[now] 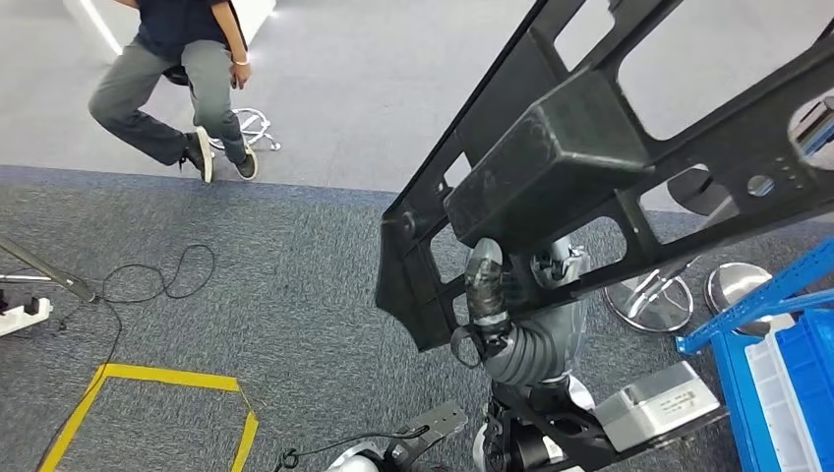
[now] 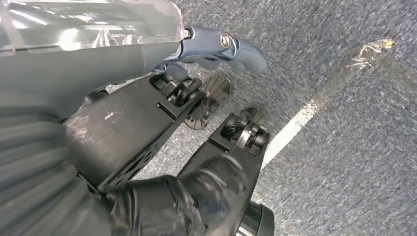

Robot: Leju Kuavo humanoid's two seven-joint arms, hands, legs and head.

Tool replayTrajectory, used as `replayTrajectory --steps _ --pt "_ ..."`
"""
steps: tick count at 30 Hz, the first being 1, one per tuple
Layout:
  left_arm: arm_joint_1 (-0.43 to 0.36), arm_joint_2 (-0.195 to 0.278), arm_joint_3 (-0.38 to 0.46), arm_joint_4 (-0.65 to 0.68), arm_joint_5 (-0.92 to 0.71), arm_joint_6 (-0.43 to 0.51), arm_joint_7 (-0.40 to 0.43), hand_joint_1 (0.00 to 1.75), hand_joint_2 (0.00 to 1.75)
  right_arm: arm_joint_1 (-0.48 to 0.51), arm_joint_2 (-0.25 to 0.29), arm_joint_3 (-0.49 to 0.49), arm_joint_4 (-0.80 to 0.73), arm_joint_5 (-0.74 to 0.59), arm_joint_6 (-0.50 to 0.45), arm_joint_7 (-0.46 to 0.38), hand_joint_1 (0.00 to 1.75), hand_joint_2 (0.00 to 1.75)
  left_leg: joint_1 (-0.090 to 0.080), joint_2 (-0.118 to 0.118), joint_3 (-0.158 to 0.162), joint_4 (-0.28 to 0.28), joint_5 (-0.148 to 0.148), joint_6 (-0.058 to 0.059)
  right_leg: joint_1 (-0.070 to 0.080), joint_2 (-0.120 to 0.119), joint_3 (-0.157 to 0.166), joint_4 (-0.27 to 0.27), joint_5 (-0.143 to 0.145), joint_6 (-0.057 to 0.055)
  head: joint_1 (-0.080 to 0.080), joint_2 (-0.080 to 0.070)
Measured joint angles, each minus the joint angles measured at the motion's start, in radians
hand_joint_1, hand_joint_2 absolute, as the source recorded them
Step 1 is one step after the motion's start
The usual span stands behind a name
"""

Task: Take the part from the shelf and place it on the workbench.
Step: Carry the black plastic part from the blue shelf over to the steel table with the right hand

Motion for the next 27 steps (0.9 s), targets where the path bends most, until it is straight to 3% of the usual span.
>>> replayTrajectory --steps 1,3,5,6,7,8,10,12,14,15,17,19,20,21,22,24,25,27 --pt "0.0 0.001 0.0 0.001 -0.001 0.0 0.002 0.0 1.75 -0.001 0.002 0.0 0.0 -0.002 0.001 -0.001 1.75 1.75 -0.001 0.025 -0.011 0.02 -0.009 -0.004 -0.002 -0.013 0.004 -0.002 0.0 -0.005 -0.006 0.0" --pt "-0.001 0.0 0.0 0.001 -0.004 -0.002 0.007 0.0 1.75 -0.002 0.003 0.001 0.0 -0.005 0.002 -0.001 1.75 1.75 -0.003 0.087 -0.058 0.111 -0.049 -0.014 0.0 -0.039 0.011 -0.005 -0.003 -0.013 -0.016 0.0" --pt "-0.001 -0.001 0.0 0.001 -0.007 -0.003 0.013 0.0 1.75 -0.003 0.004 0.001 0.002 -0.008 0.003 -0.002 1.75 1.75 0.0 0.112 -0.122 0.221 -0.086 -0.018 0.004 -0.067 0.013 -0.006 -0.007 -0.016 -0.02 0.0" --pt "-0.001 -0.001 0.0 0.001 -0.007 -0.004 0.015 0.0 1.75 -0.003 0.004 0.002 0.003 -0.01 0.003 -0.001 1.75 1.75 0.001 0.116 -0.139 0.245 -0.085 -0.016 0.007 -0.081 0.014 -0.006 -0.009 -0.016 -0.02 0.0" --pt "-0.001 -0.001 0.0 0.002 -0.008 -0.003 0.016 0.0 1.75 -0.003 0.004 0.004 0.004 -0.01 0.003 -0.001 1.75 1.75 -0.001 0.118 -0.137 0.235 -0.068 -0.011 0.01 -0.095 0.016 -0.006 -0.012 -0.017 -0.02 0.0" --pt "0.0 -0.001 0.0 0.002 -0.008 -0.002 0.017 0.0 1.75 -0.003 0.004 0.006 0.004 -0.009 0.003 -0.001 1.75 1.75 -0.004 0.121 -0.116 0.19 -0.038 -0.002 0.013 -0.108 0.02 -0.007 -0.015 -0.018 -0.02 0.0" --pt "-0.001 -0.001 0.0 0.002 -0.009 0.002 0.017 0.0 1.75 -0.003 0.005 0.011 0.004 -0.007 0.003 -0.001 1.75 1.75 -0.02 0.156 -0.048 0.056 0.014 0.021 0.018 -0.131 0.033 -0.014 -0.02 -0.018 -0.019 0.0" --pt "-0.001 -0.001 0.0 0.002 -0.01 0.006 0.017 0.0 1.75 -0.004 0.005 0.013 0.004 -0.005 0.003 -0.001 1.75 1.75 -0.038 0.188 -0.004 -0.023 0.026 0.038 0.019 -0.151 0.045 -0.029 -0.021 -0.013 -0.019 0.0" --pt "0.0 0.001 0.0 0.003 -0.011 0.007 0.018 0.0 1.75 -0.004 0.007 0.016 0.004 -0.004 0.003 -0.001 1.75 1.75 -0.043 0.176 0.009 -0.043 0.026 0.046 0.021 -0.171 0.058 -0.046 -0.021 -0.005 -0.02 0.0" --pt "0.001 0.001 0.0 0.004 -0.012 0.009 0.017 0.0 1.75 -0.006 0.007 0.017 0.005 -0.004 0.003 0.0 1.75 1.75 -0.04 0.164 0.018 -0.057 0.031 0.047 0.021 -0.168 0.065 -0.049 -0.024 -0.001 -0.019 0.0" --pt "0.001 0.0 0.0 0.005 -0.017 0.018 0.016 0.0 1.75 -0.009 0.008 0.02 0.004 -0.002 0.002 -0.001 1.75 1.75 -0.03 0.142 0.042 -0.085 0.039 0.05 0.019 -0.119 0.057 -0.015 -0.045 0.003 -0.018 0.0" --pt "-0.001 -0.004 0.0 0.005 -0.021 0.028 0.014 0.0 1.75 -0.006 0.007 0.021 0.005 0.001 0.001 0.0 1.75 1.75 -0.025 0.119 0.052 -0.093 0.04 0.056 0.017 -0.063 -0.006 0.098 -0.092 0.005 -0.013 0.0" --pt "-0.001 -0.005 0.0 0.005 -0.025 0.031 0.016 0.0 1.75 -0.003 0.006 0.021 0.005 0.004 0.0 0.002 1.75 1.75 -0.025 0.106 0.052 -0.09 0.038 0.058 0.017 -0.054 -0.046 0.162 -0.11 0.007 -0.011 0.0" --pt "-0.001 -0.006 0.0 0.005 -0.029 0.033 0.019 0.0 1.75 0.0 0.004 0.021 0.005 0.007 -0.001 0.005 1.75 1.75 -0.024 0.09 0.052 -0.087 0.035 0.058 0.016 -0.051 -0.077 0.202 -0.112 0.011 -0.009 0.0" --pt "-0.001 -0.006 0.0 0.006 -0.035 0.034 0.024 0.0 1.75 0.002 0.002 0.021 0.005 0.011 -0.001 0.008 1.75 1.75 -0.022 0.075 0.052 -0.081 0.031 0.055 0.015 -0.05 -0.091 0.208 -0.095 0.016 -0.009 0.0" --pt "-0.001 -0.007 0.0 0.006 -0.05 0.034 0.037 0.0 1.75 0.004 -0.001 0.021 0.004 0.023 -0.002 0.015 1.75 1.75 -0.016 0.045 0.05 -0.059 0.017 0.045 0.007 -0.038 -0.065 0.114 -0.02 0.027 -0.008 0.0" --pt "-0.003 -0.008 0.0 0.007 -0.057 0.033 0.043 0.0 1.75 0.006 -0.002 0.02 0.004 0.029 -0.003 0.018 1.75 1.75 -0.014 0.031 0.045 -0.042 0.007 0.038 0.001 -0.015 -0.043 0.055 0.006 0.031 -0.008 0.0" --pt "-0.007 -0.013 0.0 0.007 -0.067 0.032 0.053 0.0 1.75 0.014 -0.006 0.017 0.0 0.041 -0.005 0.02 1.75 1.75 -0.009 0.008 0.03 -0.016 -0.006 0.024 -0.003 0.02 -0.016 -0.008 0.021 0.028 -0.006 0.0"
